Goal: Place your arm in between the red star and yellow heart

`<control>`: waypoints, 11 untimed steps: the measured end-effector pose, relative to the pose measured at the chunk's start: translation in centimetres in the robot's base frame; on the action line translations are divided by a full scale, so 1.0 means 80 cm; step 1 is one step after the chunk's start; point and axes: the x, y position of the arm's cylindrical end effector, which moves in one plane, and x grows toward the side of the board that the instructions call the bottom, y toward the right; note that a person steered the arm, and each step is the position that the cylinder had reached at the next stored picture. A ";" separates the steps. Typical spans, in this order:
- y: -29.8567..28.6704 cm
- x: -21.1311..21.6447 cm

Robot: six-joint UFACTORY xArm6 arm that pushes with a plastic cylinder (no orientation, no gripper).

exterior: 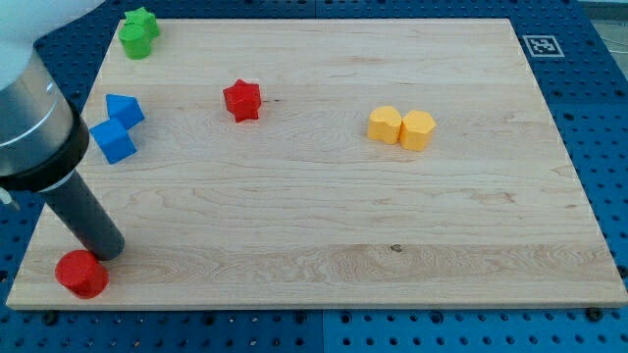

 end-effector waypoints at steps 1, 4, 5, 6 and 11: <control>-0.013 0.000; 0.063 -0.015; 0.098 -0.023; 0.135 -0.050; 0.236 -0.226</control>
